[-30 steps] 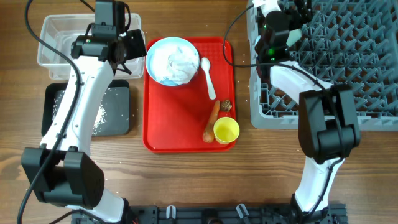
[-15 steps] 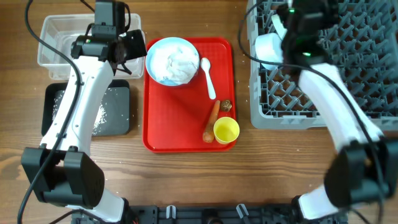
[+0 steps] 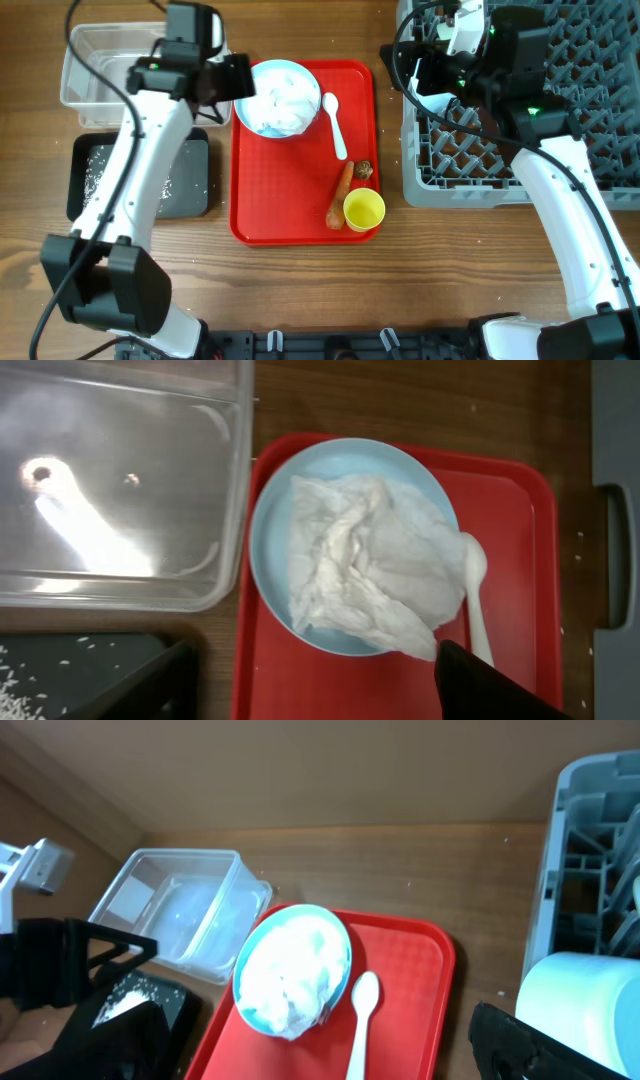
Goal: Sort waste into correct bins and load items into the dishwasher rack
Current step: 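Pick the tissue from the white plate with the left gripper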
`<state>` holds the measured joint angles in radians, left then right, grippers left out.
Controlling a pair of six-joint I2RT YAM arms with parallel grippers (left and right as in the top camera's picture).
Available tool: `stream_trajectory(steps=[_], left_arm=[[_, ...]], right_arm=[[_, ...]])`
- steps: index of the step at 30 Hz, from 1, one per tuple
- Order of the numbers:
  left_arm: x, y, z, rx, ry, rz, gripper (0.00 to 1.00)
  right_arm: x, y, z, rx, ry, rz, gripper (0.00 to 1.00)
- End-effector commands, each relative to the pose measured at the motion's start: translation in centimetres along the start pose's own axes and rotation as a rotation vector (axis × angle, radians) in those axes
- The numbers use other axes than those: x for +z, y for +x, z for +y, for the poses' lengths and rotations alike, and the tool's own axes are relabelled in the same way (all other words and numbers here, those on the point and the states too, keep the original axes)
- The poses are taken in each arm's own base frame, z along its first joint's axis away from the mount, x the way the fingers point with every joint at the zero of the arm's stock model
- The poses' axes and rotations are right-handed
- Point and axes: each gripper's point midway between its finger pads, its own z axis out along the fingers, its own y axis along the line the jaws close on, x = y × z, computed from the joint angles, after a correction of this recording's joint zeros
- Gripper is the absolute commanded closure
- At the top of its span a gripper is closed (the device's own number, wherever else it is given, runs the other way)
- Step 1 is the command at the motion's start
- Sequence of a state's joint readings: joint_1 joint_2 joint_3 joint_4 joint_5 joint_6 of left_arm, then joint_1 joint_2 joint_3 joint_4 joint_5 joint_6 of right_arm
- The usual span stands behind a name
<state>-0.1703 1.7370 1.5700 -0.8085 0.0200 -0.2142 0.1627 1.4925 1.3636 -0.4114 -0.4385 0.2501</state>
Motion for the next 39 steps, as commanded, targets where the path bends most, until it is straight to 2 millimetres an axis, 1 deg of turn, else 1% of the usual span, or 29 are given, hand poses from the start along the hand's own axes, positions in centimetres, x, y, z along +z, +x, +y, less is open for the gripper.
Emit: stream_trajectory(steps=[1,2,3,4,5,6,7,9,10,14,16,17,18,19,20,21,23,24,27,28,30,31,32,33,34,36,37,38,39], left_arm=[[0.6,-0.2,-4.3,0.147,-0.009,-0.021,0.19],[2.2,0.0,-5.3,0.165,-0.005,0.002,0.07],[4.3,0.6,-5.5,0.172,-0.012,0.037,0.00],[6.1,1.3,-5.6,0.189,-0.003,0.070,0.00],[7.4,1.9,-6.0,0.224,0.025,0.097,0.00],[9.2,2.8,-6.2,0.252,0.041,0.125,0.00],[10.6,3.2,-6.2,0.252,0.038,0.136,0.00],[12.9,3.6,-6.1,0.279,0.039,0.141,0.00],[14.6,4.2,-6.1,0.283,0.038,0.151,0.00],[18.0,7.2,-5.0,0.284,0.014,0.238,0.00],[18.8,8.0,-4.7,0.284,0.008,0.260,0.01],[18.8,7.9,-4.8,0.284,0.007,0.259,0.11],[18.7,7.9,-4.8,0.284,0.008,0.258,0.29],[18.7,7.9,-4.7,0.284,0.007,0.261,0.54],[18.7,8.0,-4.7,0.283,0.006,0.264,0.82],[18.4,7.8,-4.7,0.279,0.006,0.260,0.96],[16.7,6.1,-5.9,0.272,0.046,0.219,0.96],[14.6,3.8,-6.9,0.260,0.080,0.165,0.96],[7.8,-2.4,-8.1,0.221,0.116,-0.001,0.96],[5.8,-3.7,-8.1,0.215,0.123,-0.043,0.96],[2.9,-5.2,-7.5,0.201,0.126,-0.099,0.96],[1.8,-5.7,-6.9,0.192,0.122,-0.116,0.96],[0.9,-6.2,-6.0,0.177,0.107,-0.128,0.96],[0.5,-6.9,-3.3,0.144,0.039,-0.141,0.96],[0.5,-7.3,-1.6,0.123,-0.008,-0.145,0.96],[1.1,-8.0,2.8,0.072,-0.126,-0.153,0.96],[1.8,-8.3,4.6,0.050,-0.161,-0.153,0.96],[3.2,-8.3,6.7,0.020,-0.188,-0.136,0.96],[4.5,-7.8,8.2,0.001,-0.207,-0.108,0.96]], right_arm=[[0.0,1.6,0.3,0.037,-0.020,0.063,0.00],[-0.1,2.3,0.0,0.047,-0.009,0.091,0.00],[-0.5,3.2,-0.6,0.045,0.012,0.128,0.00],[-0.8,3.9,-1.0,0.043,0.024,0.154,0.00],[-1.2,4.6,-1.7,0.054,0.045,0.184,0.00],[-1.5,5.1,-2.4,0.069,0.061,0.206,0.00],[-1.9,5.5,-3.1,0.092,0.079,0.223,0.00],[-2.2,5.7,-3.6,0.106,0.090,0.230,0.00],[-2.2,5.8,-3.6,0.107,0.091,0.234,0.00],[-2.5,6.6,-4.4,0.093,0.138,0.263,0.00],[-2.5,6.8,-4.5,0.096,0.145,0.270,0.00],[-2.6,6.8,-4.6,0.096,0.148,0.271,0.00],[-2.6,6.8,-4.6,0.096,0.148,0.271,0.00],[-2.6,6.8,-4.6,0.097,0.148,0.273,0.00],[-2.6,6.9,-4.6,0.099,0.149,0.276,0.00],[-2.6,6.9,-4.8,0.097,0.159,0.275,0.00],[-2.7,7.0,-4.9,0.097,0.168,0.277,0.00],[-2.7,7.1,-4.9,0.100,0.169,0.281,0.00],[-2.7,7.1,-4.9,0.100,0.169,0.283,0.00],[-2.7,7.1,-4.9,0.100,0.169,0.283,0.01],[-2.7,7.2,-4.9,0.102,0.170,0.287,0.00],[-2.7,7.2,-4.9,0.103,0.170,0.287,0.00],[-2.7,7.2,-4.9,0.102,0.170,0.287,0.00],[-2.7,7.2,-4.9,0.103,0.170,0.287,0.00],[-2.7,7.2,-4.9,0.103,0.170,0.288,0.00],[-2.7,7.2,-4.9,0.104,0.170,0.288,0.00],[-2.7,7.2,-4.9,0.104,0.170,0.288,0.00],[-2.7,7.3,-4.9,0.104,0.170,0.288,0.00],[-2.7,7.3,-4.9,0.104,0.170,0.289,0.00]])
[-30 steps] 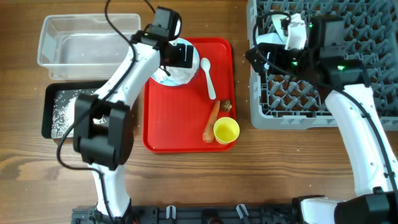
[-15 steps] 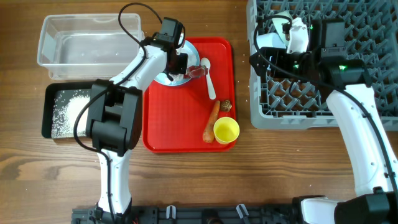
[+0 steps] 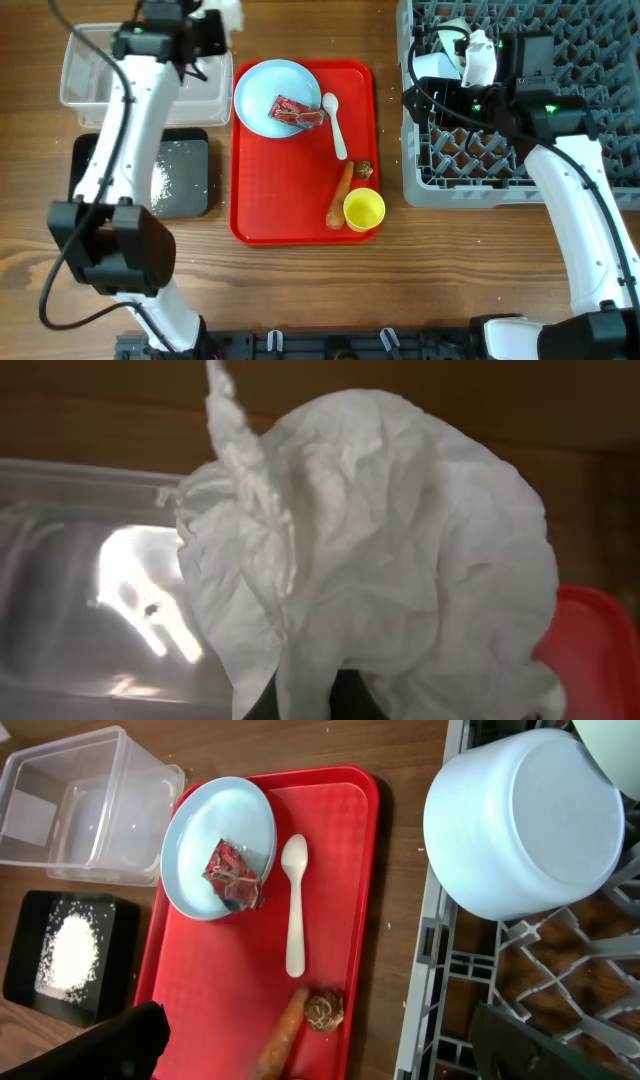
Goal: Sort waste into correct bins and load items into the dishwasher rack
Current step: 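Pick the tissue from the white plate with the left gripper, then drop the tissue into the clear plastic bin and return to the plate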
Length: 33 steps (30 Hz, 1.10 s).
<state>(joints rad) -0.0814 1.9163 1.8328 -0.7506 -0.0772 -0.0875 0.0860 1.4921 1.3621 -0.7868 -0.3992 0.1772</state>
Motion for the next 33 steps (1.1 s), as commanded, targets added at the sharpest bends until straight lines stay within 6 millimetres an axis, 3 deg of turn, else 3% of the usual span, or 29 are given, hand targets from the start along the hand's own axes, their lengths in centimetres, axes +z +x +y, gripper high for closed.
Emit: stream_trajectory(steps=[1,2,3,4,5,9,13,14,16,17,18,19,20,21,22,23,24,25,26,27,29,32,33], left_arm=[[5.5,3.1,5.2,-0.057,-0.114,0.113,0.89],[6.3,3.7,5.8,-0.062,-0.123,0.135,0.75],[7.4,4.8,6.5,-0.070,-0.134,0.170,0.49],[7.5,4.9,6.6,-0.071,-0.135,0.173,0.16],[7.5,4.7,6.5,-0.071,-0.135,0.164,0.00],[4.0,0.5,5.3,-0.067,-0.108,0.034,0.00],[2.7,-0.3,5.7,-0.076,-0.113,0.007,0.01],[2.9,-0.2,6.1,-0.095,-0.119,0.009,0.07],[2.8,-0.2,7.5,-0.148,-0.136,0.008,0.51],[2.8,-0.2,8.4,-0.160,-0.148,0.012,0.85],[2.7,-0.1,9.0,-0.168,-0.155,0.016,0.96],[2.7,0.0,9.4,-0.173,-0.161,0.018,0.96],[2.7,0.0,10.0,-0.183,-0.169,0.017,0.85],[2.7,-0.2,10.4,-0.187,-0.172,0.007,0.00],[2.7,-0.4,10.4,-0.188,-0.171,-0.001,0.00],[2.7,-0.5,10.4,-0.180,-0.171,-0.001,0.58],[2.7,-0.5,10.4,-0.181,-0.171,-0.001,0.96],[2.7,-0.6,10.4,-0.187,-0.171,-0.007,0.80],[2.7,-1.0,10.4,-0.190,-0.169,-0.022,0.09],[2.7,-1.3,10.3,-0.190,-0.160,-0.035,0.00],[2.6,-1.2,7.8,-0.178,-0.026,-0.015,0.04],[0.4,-0.4,-0.7,0.060,0.317,0.014,0.04],[0.1,1.1,-3.7,0.160,0.362,0.053,0.01]], right_arm=[[-0.3,0.0,-0.1,-0.021,0.011,-0.006,0.00],[-0.3,0.1,-0.1,-0.020,0.011,-0.003,0.00],[-0.3,0.1,-0.1,-0.019,0.012,-0.002,0.00],[-0.3,0.1,-0.1,-0.019,0.012,-0.002,0.00],[-0.3,0.1,-0.1,-0.019,0.011,-0.002,0.00],[-0.3,0.1,-0.1,-0.019,0.011,-0.002,0.00],[-0.3,0.2,-0.2,-0.015,0.012,0.003,0.00],[-0.3,0.3,-0.2,-0.015,0.012,0.005,0.00],[-0.3,0.4,-0.2,-0.013,0.014,0.010,0.00],[-0.3,0.4,-0.2,-0.013,0.014,0.011,0.00],[-0.3,0.4,-0.2,-0.013,0.014,0.011,0.00],[-0.3,0.4,-0.2,-0.013,0.014,0.011,0.00],[-0.3,0.4,-0.2,-0.013,0.014,0.011,0.00],[-0.3,0.5,-0.2,-0.013,0.014,0.013,0.00],[-0.3,0.5,-0.2,-0.012,0.014,0.015,0.00],[-0.3,0.5,-0.2,-0.012,0.014,0.015,0.00],[-0.3,0.5,-0.2,-0.012,0.015,0.015,0.00],[-0.3,0.6,-0.2,-0.011,0.015,0.018,0.00],[-0.3,0.7,-0.2,-0.010,0.015,0.020,0.00],[-0.3,0.7,-0.3,-0.009,0.016,0.023,0.00],[-0.3,0.8,-0.4,-0.009,0.022,0.023,0.00],[-0.3,0.7,-0.8,-0.009,0.046,0.020,0.00],[-0.3,0.7,-0.8,-0.009,0.046,0.020,0.00]])
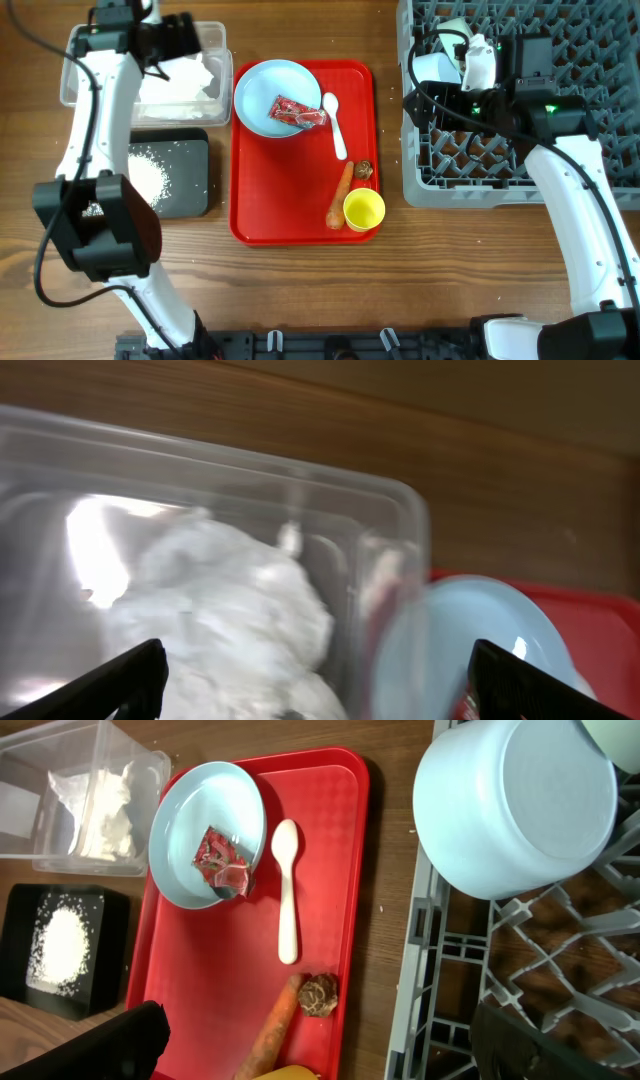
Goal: Sort waste into correct bins and load items into the dishwasher rack
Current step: 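Drop the tissue into the clear plastic bin and return to the plate, then grasp the red strawberry wrapper on the plate with the left gripper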
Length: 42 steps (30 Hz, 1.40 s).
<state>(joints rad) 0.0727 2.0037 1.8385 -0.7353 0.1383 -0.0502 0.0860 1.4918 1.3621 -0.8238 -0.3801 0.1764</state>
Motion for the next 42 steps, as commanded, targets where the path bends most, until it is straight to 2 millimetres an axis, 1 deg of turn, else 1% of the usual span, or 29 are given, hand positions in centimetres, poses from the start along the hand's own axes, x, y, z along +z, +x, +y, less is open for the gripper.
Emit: stream_trajectory(steps=[1,2,3,5,7,9,12,16,19,21,22,24,25,27,28,29,30,31,32,33,35,36,37,38,40,41,42], left_arm=[[-2.2,2.4,-10.4,0.334,0.272,0.047,0.00],[-1.4,4.5,-12.2,0.417,0.286,0.104,0.00],[-0.5,6.3,-13.3,0.471,0.278,0.154,0.00],[1.9,9.3,-15.0,0.518,0.263,0.239,0.00],[3.9,11.8,-15.5,0.499,0.266,0.319,0.00],[5.6,13.2,-15.1,0.385,0.239,0.377,0.00],[7.6,14.5,-14.6,0.202,0.193,0.430,0.00],[10.1,15.6,-14.6,-0.018,0.141,0.456,0.00],[11.2,15.8,-14.2,-0.170,0.074,0.448,0.00],[11.8,16.1,-13.9,-0.204,0.028,0.440,0.00],[12.2,16.7,-14.0,-0.228,0.018,0.450,0.01],[12.8,17.6,-14.2,-0.241,0.007,0.470,0.08],[13.0,18.2,-14.5,-0.235,0.005,0.482,0.15],[13.1,18.7,-14.9,-0.224,0.005,0.492,0.35],[13.0,19.0,-15.2,-0.218,0.004,0.498,0.50],[13.0,19.1,-15.3,-0.215,0.004,0.501,0.56],[12.9,19.2,-15.5,-0.212,0.006,0.502,0.67],[13.0,19.2,-15.5,-0.211,0.006,0.502,0.73],[13.0,19.2,-15.6,-0.211,0.008,0.499,0.77],[13.0,19.1,-15.6,-0.211,0.010,0.495,0.69],[13.0,19.0,-15.7,-0.211,0.012,0.493,0.34],[13.0,19.1,-15.7,-0.211,0.012,0.494,0.26],[13.0,19.2,-15.8,-0.212,0.020,0.503,0.23],[12.1,19.2,-16.4,-0.176,0.066,0.527,0.21],[10.4,17.9,-16.9,-0.098,0.101,0.500,0.16],[9.4,16.8,-17.2,-0.063,0.122,0.472,0.14],[8.6,16.0,-17.7,-0.036,0.148,0.449,0.10]], right_arm=[[-0.3,-0.1,-0.3,-0.022,0.022,-0.010,0.00],[-0.3,-0.1,-0.3,-0.022,0.022,-0.010,0.00],[-0.3,0.0,-0.3,-0.021,0.022,-0.008,0.00],[-0.3,0.3,-0.4,-0.016,0.025,0.004,0.00],[-0.3,0.6,-0.5,-0.011,0.031,0.016,0.00],[-0.3,0.7,-0.6,-0.009,0.038,0.019,0.00],[-0.3,0.7,-0.6,-0.009,0.038,0.019,0.00],[-0.3,0.9,-0.7,-0.006,0.039,0.028,0.00],[-0.3,1.1,-0.7,-0.002,0.041,0.038,0.00],[-0.3,1.2,-0.7,-0.002,0.041,0.039,0.00],[-0.3,1.2,-0.7,-0.002,0.041,0.039,0.00],[-0.3,1.2,-0.7,-0.002,0.041,0.038,0.00],[-0.3,1.1,-0.7,-0.002,0.041,0.038,0.00],[-0.3,1.1,-0.7,-0.003,0.041,0.035,0.00],[-0.3,1.1,-0.7,-0.003,0.040,0.036,0.00],[-0.3,1.1,-0.7,-0.001,0.040,0.036,0.00],[-0.3,1.1,-0.7,-0.001,0.040,0.037,0.00],[-0.3,1.1,-0.7,0.000,0.040,0.037,0.00],[-0.3,1.1,-0.7,0.000,0.040,0.036,0.00],[-0.3,1.1,-0.7,0.001,0.040,0.036,0.00],[-0.3,1.2,-0.2,0.002,0.014,0.041,0.00],[-0.3,1.3,-0.1,0.002,0.003,0.044,0.00],[-0.3,1.3,-0.1,0.004,0.003,0.047,0.00],[-0.3,1.4,-0.1,0.002,0.005,0.051,0.00],[-0.3,1.3,-0.1,-0.001,0.003,0.044,0.00],[-0.3,1.3,-0.1,0.000,0.003,0.045,0.00],[-0.3,1.5,-0.1,0.003,0.004,0.052,0.00]])
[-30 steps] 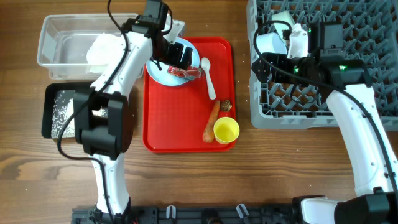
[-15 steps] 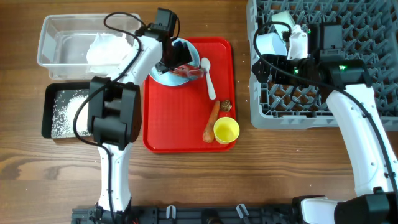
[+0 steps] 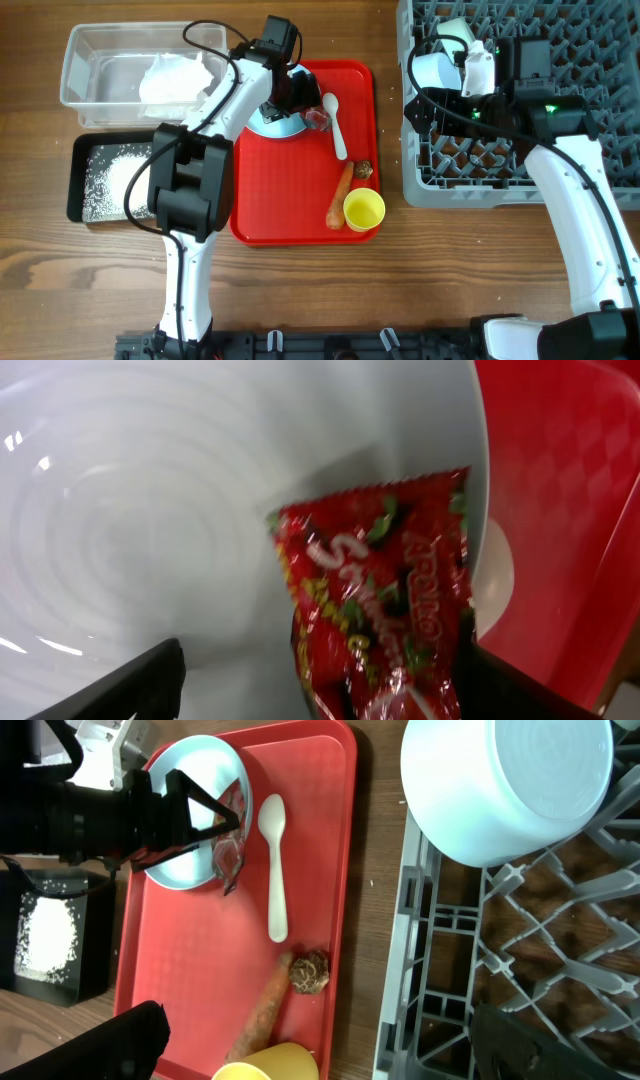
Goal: Sort waste into correct bins and load items into the dishwasher rack
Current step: 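Grasp the red strawberry wrapper on the plate with the left gripper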
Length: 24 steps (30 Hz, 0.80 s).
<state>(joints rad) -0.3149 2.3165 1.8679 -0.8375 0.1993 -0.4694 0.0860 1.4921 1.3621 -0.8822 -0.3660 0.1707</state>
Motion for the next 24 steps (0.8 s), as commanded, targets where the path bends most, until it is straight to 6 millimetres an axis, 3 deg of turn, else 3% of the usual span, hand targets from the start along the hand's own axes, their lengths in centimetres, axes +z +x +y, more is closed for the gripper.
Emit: stream_trajectory(steps=[1,5,10,14,18,21,24], left_arm=[[-2.9,-0.1,-1.9,0.188,0.072,-0.029,0.05],[-2.0,2.5,-2.9,0.514,0.097,0.045,0.01],[0.1,3.6,-3.3,0.592,0.097,0.074,0.08],[0.6,3.6,-3.4,0.595,0.097,0.074,0.44],[0.6,3.3,-3.0,0.595,0.072,0.064,0.94],[0.1,3.0,-3.3,0.594,0.077,0.049,0.96],[-6.0,0.3,-4.8,0.512,0.108,-0.080,0.96]], right_arm=[[-0.3,0.4,0.3,-0.011,-0.017,0.009,0.00],[-0.3,0.6,0.1,-0.007,-0.007,0.019,0.00],[-0.3,0.6,0.1,-0.007,-0.007,0.019,0.00],[-0.3,0.6,0.1,-0.007,-0.007,0.019,0.00],[-0.3,0.6,0.1,-0.007,-0.007,0.019,0.00],[-0.3,0.6,0.1,-0.006,-0.003,0.019,0.00],[-0.3,0.6,0.1,-0.006,-0.004,0.017,0.00]])
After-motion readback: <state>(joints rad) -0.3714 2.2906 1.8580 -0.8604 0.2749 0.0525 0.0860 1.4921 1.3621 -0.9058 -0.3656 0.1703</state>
